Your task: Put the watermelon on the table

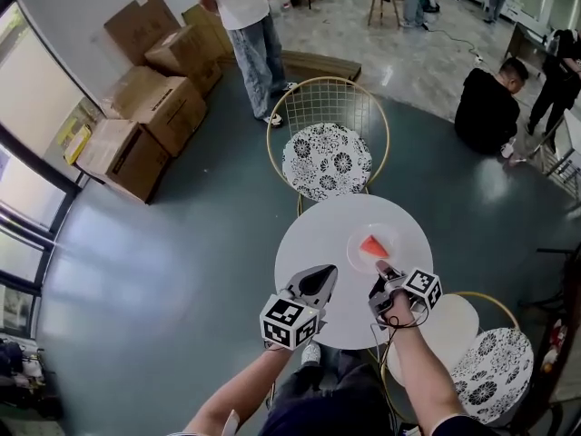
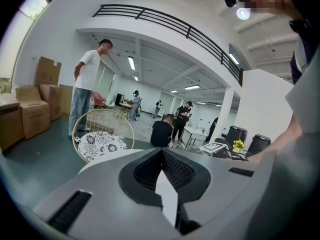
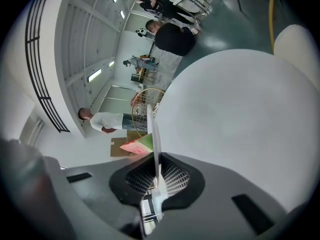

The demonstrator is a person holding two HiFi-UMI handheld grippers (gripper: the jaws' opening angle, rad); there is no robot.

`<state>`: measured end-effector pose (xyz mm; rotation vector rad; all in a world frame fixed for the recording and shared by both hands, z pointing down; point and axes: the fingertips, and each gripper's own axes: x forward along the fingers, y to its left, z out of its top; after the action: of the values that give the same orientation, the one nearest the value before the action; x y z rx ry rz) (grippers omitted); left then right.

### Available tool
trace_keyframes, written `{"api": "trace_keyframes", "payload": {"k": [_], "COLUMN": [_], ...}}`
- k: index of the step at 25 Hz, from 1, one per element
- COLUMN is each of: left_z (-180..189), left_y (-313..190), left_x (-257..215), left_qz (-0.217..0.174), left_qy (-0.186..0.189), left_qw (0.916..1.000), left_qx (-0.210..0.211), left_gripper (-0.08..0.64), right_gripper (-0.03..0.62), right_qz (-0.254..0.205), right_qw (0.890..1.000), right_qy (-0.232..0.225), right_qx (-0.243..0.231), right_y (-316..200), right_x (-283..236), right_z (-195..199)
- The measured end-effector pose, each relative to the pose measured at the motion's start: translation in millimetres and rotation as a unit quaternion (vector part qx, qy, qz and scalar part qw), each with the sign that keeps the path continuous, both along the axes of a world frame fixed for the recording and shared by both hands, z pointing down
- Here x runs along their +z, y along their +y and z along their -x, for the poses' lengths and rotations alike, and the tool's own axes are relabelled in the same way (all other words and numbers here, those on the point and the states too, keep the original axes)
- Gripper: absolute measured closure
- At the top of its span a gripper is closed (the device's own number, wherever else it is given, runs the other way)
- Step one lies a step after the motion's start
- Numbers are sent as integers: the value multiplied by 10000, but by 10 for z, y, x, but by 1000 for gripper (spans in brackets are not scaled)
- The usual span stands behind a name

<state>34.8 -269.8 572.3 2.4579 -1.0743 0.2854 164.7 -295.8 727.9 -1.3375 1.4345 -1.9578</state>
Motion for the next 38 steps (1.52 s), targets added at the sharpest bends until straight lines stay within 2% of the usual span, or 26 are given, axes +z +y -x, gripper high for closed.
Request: {"api": "trace_keyframes", "payload": {"k": [9,13,21,26,32,38], "left_z": [-217,-186,-144,-99,-52,-19], "left_y": [-134,-162,-153,-130,-89,-84], "left_x": [204,234,298,303,325,310], "left_qz": [228,276,350,389,454,435], "left_qy": [-117,-162,-181,-177,-204,-211], "left_qw": [9997,9994,9989,9986,9983,9985], "left_qx": [-34,-119,-240,-305,-310,-270], "left_gripper": [555,555,555,555,555,555], "right_gripper": [571,571,571,571,571,541], "right_qz": [197,261,300,362,441,287], "right_qw": [9980,9959,9934,9919,9862,9635], "right_qy": [-11,-31,-93,41,475,1457], "right_qx": [-603,-869,-1101,-1218,-1523,-2228], "right_y": [-313,-344,-365,-341,-309,-324], "right_x": [338,425,561,629,680,660], "right_z": [184,373,516,542,607,628]}}
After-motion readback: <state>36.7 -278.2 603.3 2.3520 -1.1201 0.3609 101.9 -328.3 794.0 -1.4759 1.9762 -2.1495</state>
